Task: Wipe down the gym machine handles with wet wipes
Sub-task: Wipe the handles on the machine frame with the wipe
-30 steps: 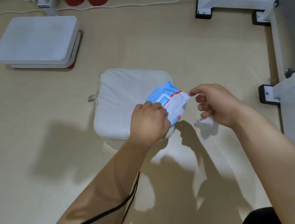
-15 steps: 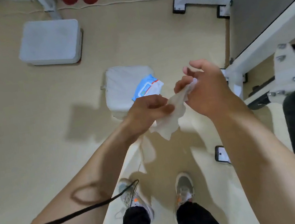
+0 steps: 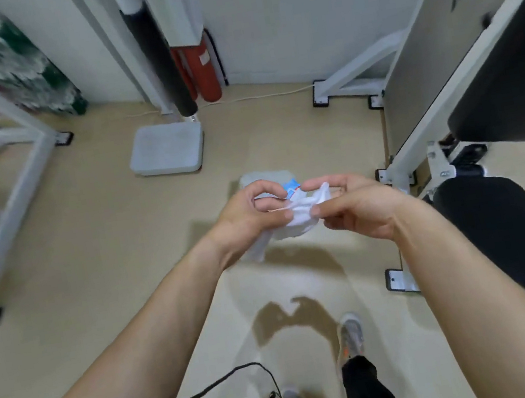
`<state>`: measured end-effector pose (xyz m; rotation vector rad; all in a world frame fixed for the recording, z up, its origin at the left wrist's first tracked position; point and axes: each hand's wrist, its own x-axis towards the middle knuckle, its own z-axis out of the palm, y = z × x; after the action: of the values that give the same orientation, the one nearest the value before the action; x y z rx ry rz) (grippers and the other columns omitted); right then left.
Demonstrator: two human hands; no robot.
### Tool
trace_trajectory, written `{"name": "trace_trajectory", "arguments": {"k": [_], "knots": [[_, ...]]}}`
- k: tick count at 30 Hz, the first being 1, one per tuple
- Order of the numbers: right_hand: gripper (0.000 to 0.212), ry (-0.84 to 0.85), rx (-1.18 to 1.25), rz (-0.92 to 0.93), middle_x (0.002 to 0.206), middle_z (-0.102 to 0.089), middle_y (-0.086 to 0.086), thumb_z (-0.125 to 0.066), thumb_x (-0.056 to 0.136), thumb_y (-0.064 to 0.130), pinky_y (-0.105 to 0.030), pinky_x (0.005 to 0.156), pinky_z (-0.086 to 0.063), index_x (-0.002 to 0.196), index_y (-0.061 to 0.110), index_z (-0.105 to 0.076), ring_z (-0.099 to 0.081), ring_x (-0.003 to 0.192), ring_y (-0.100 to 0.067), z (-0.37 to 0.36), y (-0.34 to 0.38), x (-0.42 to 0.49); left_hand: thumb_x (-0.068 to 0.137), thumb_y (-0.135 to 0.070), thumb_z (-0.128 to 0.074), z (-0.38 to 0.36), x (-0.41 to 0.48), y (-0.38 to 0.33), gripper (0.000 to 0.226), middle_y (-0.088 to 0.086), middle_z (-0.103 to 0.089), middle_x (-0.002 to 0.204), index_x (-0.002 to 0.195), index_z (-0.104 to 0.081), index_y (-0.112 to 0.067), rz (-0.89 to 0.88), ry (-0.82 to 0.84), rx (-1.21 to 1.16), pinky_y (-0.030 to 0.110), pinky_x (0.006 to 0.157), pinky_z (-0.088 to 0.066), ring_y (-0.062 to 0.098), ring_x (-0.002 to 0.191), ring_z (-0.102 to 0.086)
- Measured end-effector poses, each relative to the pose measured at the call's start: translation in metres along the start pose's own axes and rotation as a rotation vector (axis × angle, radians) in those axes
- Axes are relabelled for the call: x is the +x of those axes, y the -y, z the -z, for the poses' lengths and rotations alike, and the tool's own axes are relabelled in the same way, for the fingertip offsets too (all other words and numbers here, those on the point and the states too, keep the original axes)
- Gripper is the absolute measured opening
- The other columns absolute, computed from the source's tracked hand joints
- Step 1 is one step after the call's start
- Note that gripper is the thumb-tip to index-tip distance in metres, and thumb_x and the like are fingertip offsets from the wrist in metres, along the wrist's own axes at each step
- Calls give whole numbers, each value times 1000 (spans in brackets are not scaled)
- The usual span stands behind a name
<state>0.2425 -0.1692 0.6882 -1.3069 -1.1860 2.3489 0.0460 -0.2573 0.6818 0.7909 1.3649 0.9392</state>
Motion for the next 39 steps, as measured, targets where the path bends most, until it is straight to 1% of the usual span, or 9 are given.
{"name": "trace_trajectory", "arguments": {"k": [6,14,17,20,23,26,32,36,39], "knots": [[36,45,-102,200,81,-63,-5,-77,75,-6,-25,63,-47,105,11,-64,-55,62,-13,-66,49,-68,66,-19,-85,33,-73,-65,46,9,-77,87,108,-68,-14,125,118,21,38,85,-54,25,76,-71],[29,63,-37,441,77,-71,0,-74,72,-8,-28,72,-56,89,14,-70,-66,70,-14,-88,106,-74,78,0,-67,72,-97,-142,46,12,-72,108,121,-62,-16,-21,239,-244,26,58,-55,22,75,-70],[30,-55,-171,467,86,-73,1,-66,76,-8,-31,80,-55,73,21,-72,-65,86,-22,-85,120,-61,77,1,-71,80,-86,-163,46,12,-71,118,117,-67,-21,-59,280,-148,31,72,-54,25,87,-66],[52,-130,-199,449,111,-74,1,-37,82,-18,-41,95,-52,103,17,-69,-64,115,-27,-87,141,-54,72,0,-74,81,-75,-184,44,-1,-71,112,112,-69,-19,-145,215,81,24,86,-51,14,103,-65],[40,90,-187,409,127,-69,-5,-48,90,5,-47,107,-42,126,16,-64,-60,124,-26,-101,166,-51,71,2,-75,82,-70,-205,47,-8,-72,109,114,-67,-15,-211,186,285,15,81,-49,3,105,-65],[37,301,-441,441,118,-71,-7,-64,88,16,-30,95,-49,124,9,-65,-65,112,-21,-117,183,-44,78,15,-73,88,-69,-219,52,10,-73,112,125,-62,-7,-236,198,373,7,68,-45,-7,82,-65],[9,127,-765,391,73,-64,-1,-80,82,20,-23,60,-38,85,14,-75,-53,67,-12,-131,198,-20,72,0,-86,123,-55,-214,46,-8,-63,84,112,-66,-12,-238,73,550,13,66,-43,3,76,-59],[15,92,-694,411,71,-63,0,-82,80,17,-18,56,-39,75,15,-68,-53,66,-11,-143,197,-7,76,-18,-87,157,-47,-206,26,-10,-60,65,96,-72,-16,-106,88,639,19,60,-38,5,59,-52],[27,7,-505,465,72,-58,-6,-77,76,25,-21,57,-38,62,15,-57,-51,66,-16,-149,195,2,74,-28,-85,185,-41,-203,19,5,-72,83,86,-76,-17,-86,113,521,29,79,-46,11,78,-63]]}}
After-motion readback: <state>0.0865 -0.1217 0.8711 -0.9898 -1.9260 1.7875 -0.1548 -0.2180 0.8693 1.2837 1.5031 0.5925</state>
